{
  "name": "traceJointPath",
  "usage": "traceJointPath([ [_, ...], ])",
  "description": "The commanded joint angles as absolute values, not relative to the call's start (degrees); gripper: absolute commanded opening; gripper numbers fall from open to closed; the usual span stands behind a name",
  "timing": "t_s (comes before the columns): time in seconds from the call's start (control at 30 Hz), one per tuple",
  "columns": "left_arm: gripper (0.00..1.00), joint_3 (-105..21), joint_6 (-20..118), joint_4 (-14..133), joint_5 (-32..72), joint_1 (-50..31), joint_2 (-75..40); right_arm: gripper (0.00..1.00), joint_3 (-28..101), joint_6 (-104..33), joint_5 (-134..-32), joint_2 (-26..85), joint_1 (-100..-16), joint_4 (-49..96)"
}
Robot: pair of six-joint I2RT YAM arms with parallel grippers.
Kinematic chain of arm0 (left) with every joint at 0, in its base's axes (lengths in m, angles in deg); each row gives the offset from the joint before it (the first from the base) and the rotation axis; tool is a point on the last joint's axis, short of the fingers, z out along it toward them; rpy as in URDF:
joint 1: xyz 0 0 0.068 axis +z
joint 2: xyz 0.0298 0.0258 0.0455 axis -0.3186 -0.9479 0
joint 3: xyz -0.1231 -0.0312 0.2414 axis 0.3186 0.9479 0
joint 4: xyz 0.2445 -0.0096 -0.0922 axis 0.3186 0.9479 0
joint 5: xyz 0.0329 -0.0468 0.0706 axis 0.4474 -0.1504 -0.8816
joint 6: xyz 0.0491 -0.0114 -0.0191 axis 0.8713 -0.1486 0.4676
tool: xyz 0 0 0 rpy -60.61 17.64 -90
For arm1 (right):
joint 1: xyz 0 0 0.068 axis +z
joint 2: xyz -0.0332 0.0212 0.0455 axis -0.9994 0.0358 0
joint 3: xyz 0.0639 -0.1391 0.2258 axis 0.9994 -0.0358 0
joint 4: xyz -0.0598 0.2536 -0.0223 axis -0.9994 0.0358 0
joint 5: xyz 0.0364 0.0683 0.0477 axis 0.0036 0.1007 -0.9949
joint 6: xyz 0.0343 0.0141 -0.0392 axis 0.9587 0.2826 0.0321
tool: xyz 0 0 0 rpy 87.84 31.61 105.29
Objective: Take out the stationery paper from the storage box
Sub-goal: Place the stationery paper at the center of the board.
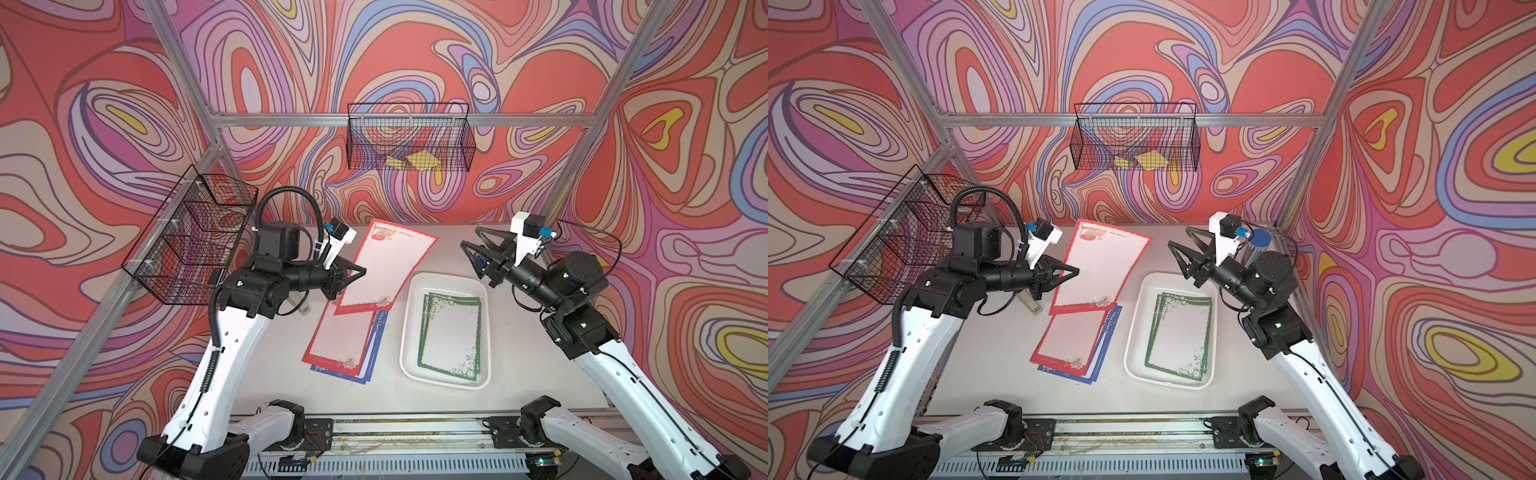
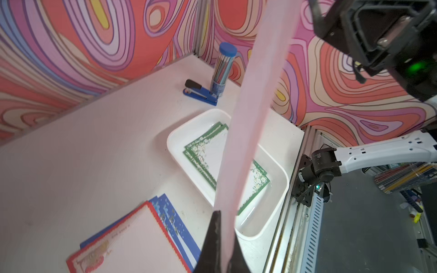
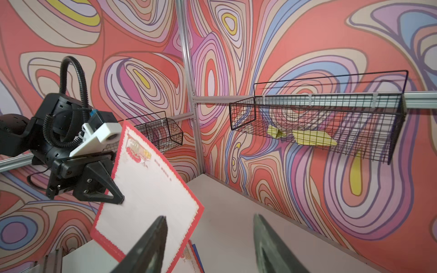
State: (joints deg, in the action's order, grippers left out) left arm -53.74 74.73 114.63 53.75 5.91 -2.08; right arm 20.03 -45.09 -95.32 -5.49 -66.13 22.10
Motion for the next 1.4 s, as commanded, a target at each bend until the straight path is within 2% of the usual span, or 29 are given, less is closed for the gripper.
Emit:
traceJointPath([
  [0.0,0.0,-55.3,76.8,126.6,55.1,8.6,-5.6,0.61,20.7,-46.6,-91.2,-6.1,-66.1,25.4],
  [0.1,0.0,-55.7,77.5,130.1,55.1,10.5,-9.7,0.6,21.1,-47.0,-88.6,-6.0,-66.1,27.3],
  [0.27,0.0,-56.5,78.2,135.5,47.0,11.2,-14.8,0.6,22.6,-48.1,-83.4,-5.4,-66.1,32.2],
  [0.43,0.0,-53.6,78.7,136.6,48.8,11.9,-16.9,0.6,22.4,-48.5,-79.3,-5.0,-66.1,34.8],
  [0.6,0.0,-46.9,80.8,134.2,52.3,17.1,-19.1,0.6,21.6,-47.8,-79.7,-4.2,-66.1,34.2],
  [0.77,0.0,-42.8,81.0,131.5,57.7,22.7,-26.1,0.6,22.0,-47.9,-81.4,-2.4,-66.1,36.1],
  [1.1,0.0,-43.0,80.8,130.0,50.7,22.9,-39.4,0.6,21.6,-49.4,-81.2,-2.7,-66.1,38.8],
  [1.37,0.0,-42.5,78.6,128.2,45.8,23.2,-39.3,0.6,22.9,-49.9,-80.9,-1.3,-66.1,39.6],
])
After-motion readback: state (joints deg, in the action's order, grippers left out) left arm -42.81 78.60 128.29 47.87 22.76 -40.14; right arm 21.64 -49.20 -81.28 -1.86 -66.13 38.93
